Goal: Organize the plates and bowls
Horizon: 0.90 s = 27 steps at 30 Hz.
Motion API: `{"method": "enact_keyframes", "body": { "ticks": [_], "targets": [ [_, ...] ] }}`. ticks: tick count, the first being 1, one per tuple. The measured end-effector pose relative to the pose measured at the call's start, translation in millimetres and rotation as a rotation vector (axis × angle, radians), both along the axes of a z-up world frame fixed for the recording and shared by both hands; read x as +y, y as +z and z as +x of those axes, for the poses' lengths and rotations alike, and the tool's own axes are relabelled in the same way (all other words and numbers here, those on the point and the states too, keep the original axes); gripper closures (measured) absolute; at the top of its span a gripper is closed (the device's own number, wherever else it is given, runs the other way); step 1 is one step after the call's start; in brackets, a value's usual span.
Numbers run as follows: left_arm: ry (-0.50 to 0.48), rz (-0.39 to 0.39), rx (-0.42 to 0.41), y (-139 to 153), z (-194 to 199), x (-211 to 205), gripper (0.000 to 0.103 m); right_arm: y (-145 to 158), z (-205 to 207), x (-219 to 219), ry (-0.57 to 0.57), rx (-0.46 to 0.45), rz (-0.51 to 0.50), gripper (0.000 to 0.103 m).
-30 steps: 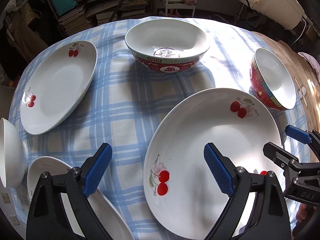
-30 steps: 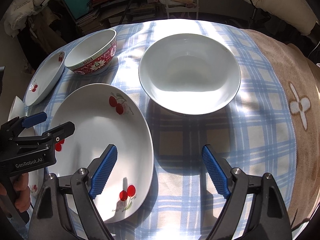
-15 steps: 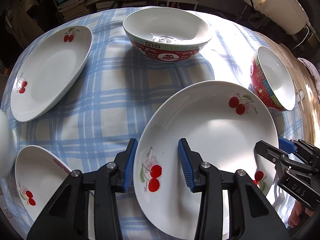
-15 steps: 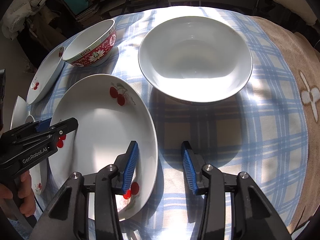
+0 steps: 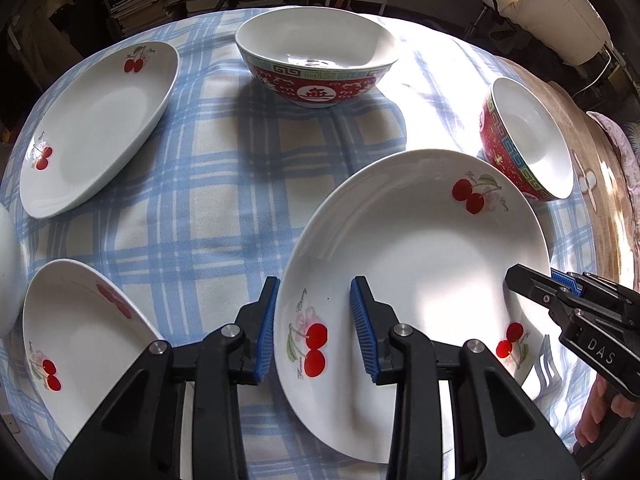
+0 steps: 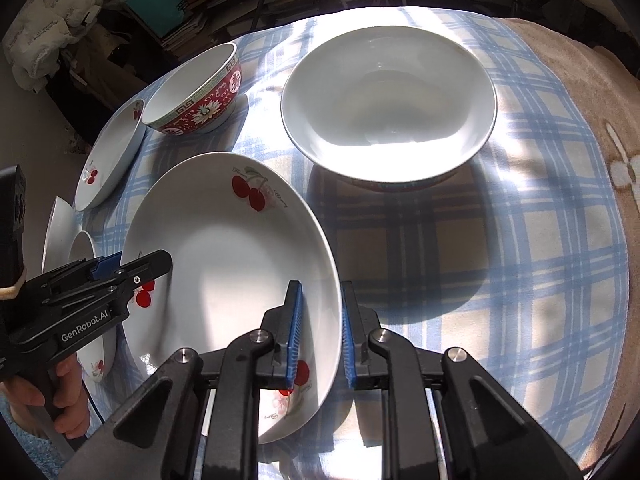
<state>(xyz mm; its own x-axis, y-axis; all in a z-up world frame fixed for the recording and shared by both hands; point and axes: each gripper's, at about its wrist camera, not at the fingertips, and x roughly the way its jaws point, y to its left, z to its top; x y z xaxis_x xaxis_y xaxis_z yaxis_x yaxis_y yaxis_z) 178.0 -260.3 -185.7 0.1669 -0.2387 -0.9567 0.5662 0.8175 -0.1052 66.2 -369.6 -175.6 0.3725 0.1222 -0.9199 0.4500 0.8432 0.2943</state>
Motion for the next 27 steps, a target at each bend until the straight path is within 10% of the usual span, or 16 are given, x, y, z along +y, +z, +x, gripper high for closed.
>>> {"method": "enact_keyframes", "body": {
  "ticks": [27],
  "targets": [
    [0.076,0.052,0.043,5,-54,39,0.072,-8,-12,25,0.108,0.120,0.065,0.075]
  ]
}}
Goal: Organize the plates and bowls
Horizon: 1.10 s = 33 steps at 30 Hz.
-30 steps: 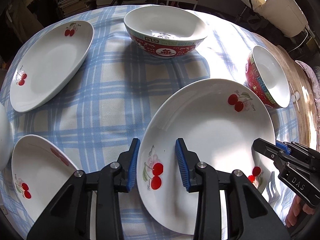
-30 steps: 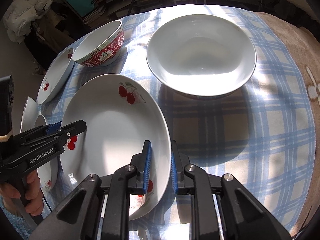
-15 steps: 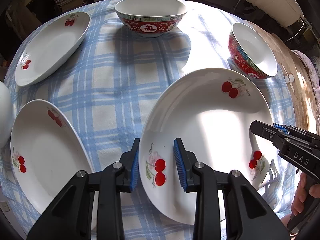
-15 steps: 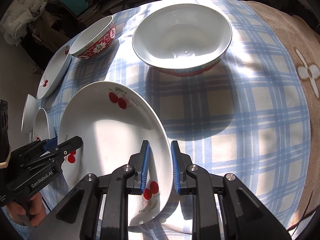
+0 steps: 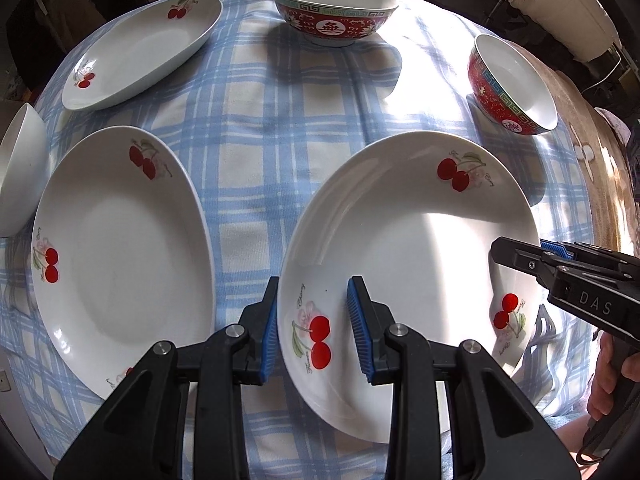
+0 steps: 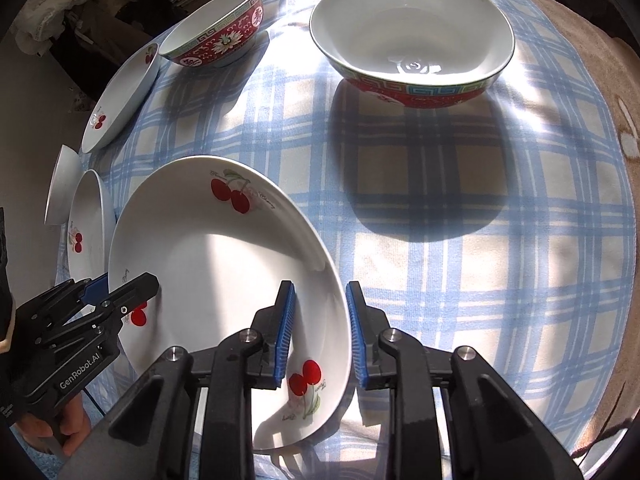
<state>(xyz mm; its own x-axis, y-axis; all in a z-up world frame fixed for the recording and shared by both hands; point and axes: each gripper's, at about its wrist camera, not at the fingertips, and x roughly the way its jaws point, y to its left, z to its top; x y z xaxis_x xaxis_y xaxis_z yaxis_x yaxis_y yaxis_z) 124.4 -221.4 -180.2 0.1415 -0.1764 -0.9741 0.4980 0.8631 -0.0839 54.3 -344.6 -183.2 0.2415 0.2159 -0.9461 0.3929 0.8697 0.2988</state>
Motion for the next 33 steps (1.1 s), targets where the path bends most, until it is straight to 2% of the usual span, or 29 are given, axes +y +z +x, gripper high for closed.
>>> {"method": "enact_keyframes", "body": {
  "ticks": [5,19,25,33],
  "targets": [
    [-0.002,0.006,-0.003,0,-10,14,0.072,-4,3,8,0.040,0.023,-0.002,0.071],
    [0.023,0.011,0.018,-22,-7,9,0.071,-4,11,20,0.074,0.021,-0.023,0.071],
    [0.021,0.008,0.016,-21,-8,12,0.071,-2,10,17,0.069,0.014,-0.013,0.071],
    [0.019,0.009,-0.035,-6,-16,15,0.071,0,11,19,0.084,0.012,-0.051,0.071]
  ]
}}
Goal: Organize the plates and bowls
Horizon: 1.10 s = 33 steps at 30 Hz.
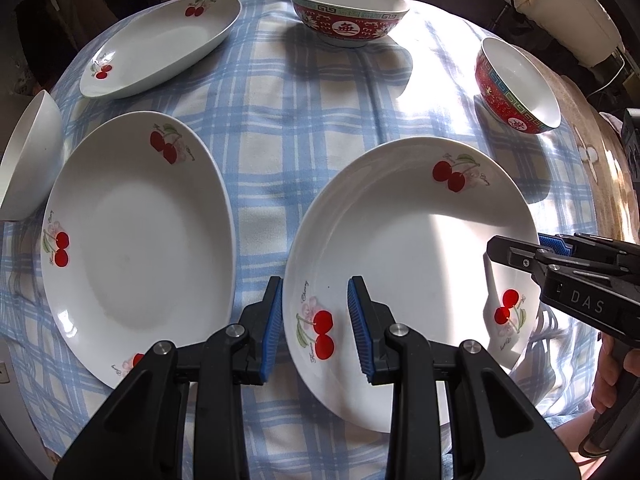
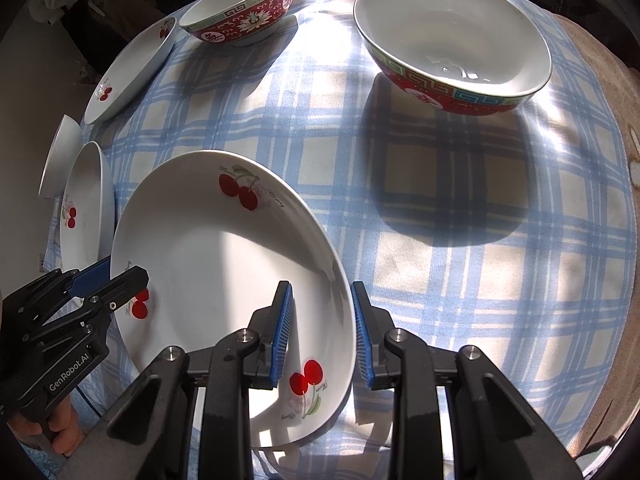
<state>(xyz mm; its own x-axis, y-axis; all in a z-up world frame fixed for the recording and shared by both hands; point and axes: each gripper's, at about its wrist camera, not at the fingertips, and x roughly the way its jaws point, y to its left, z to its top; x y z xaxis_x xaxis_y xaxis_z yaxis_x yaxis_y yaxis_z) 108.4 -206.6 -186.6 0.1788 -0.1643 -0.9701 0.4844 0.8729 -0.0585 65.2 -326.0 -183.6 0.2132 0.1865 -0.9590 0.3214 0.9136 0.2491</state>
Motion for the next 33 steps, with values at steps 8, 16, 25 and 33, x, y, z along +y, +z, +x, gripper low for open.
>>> {"method": "enact_keyframes", "body": {
  "ticks": [8,16,25,33],
  "targets": [
    [0.029,-0.007,-0.032,22,-5,12,0.070,12,0,4,0.006,-0.023,-0.053,0.071],
    [0.059,-0.003,-0.098,49,-2,39,0.049,35,-5,15,0.031,-0.092,-0.130,0.042],
    [0.124,0.040,-0.171,75,7,76,0.016,79,5,38,0.056,-0.248,-0.164,0.007],
    [0.185,0.070,-0.207,91,21,120,0.011,114,34,83,0.139,-0.354,-0.175,0.004]
  ]
}}
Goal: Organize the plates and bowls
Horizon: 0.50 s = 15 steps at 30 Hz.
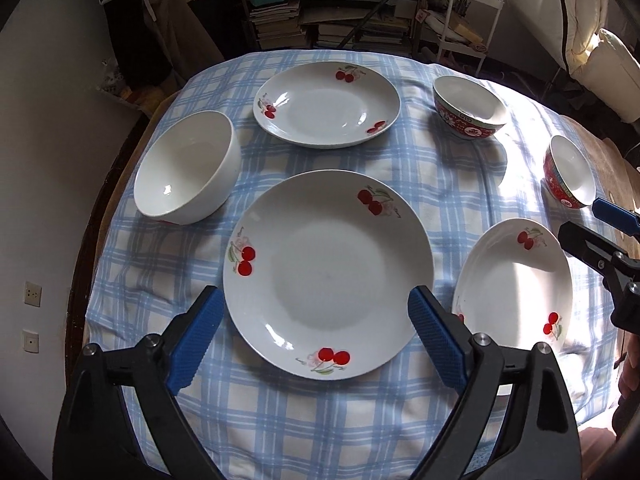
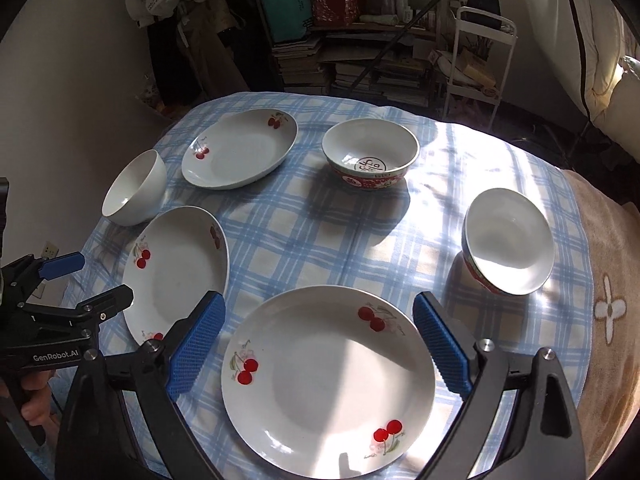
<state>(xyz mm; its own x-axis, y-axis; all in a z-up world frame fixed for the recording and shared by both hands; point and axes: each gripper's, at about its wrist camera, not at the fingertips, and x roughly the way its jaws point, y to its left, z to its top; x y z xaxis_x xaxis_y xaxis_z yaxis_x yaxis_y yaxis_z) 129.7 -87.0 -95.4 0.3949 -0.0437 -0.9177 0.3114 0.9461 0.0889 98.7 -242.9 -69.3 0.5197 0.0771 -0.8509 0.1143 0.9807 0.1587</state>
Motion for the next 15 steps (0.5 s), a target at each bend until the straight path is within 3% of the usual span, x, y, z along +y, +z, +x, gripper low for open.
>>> {"method": "enact_keyframes", "body": {
  "ticks": [7,15],
  "targets": [
    [0.069,0.014,0.002,-5,16,43,0.011,5,32,31,0.017,-0.025,0.032,0.004],
    [0.113,-0.040,0.056,-32,31,74,0.011,-12,54,61,0.046,-0.013,0.020,0.004]
  ]
}}
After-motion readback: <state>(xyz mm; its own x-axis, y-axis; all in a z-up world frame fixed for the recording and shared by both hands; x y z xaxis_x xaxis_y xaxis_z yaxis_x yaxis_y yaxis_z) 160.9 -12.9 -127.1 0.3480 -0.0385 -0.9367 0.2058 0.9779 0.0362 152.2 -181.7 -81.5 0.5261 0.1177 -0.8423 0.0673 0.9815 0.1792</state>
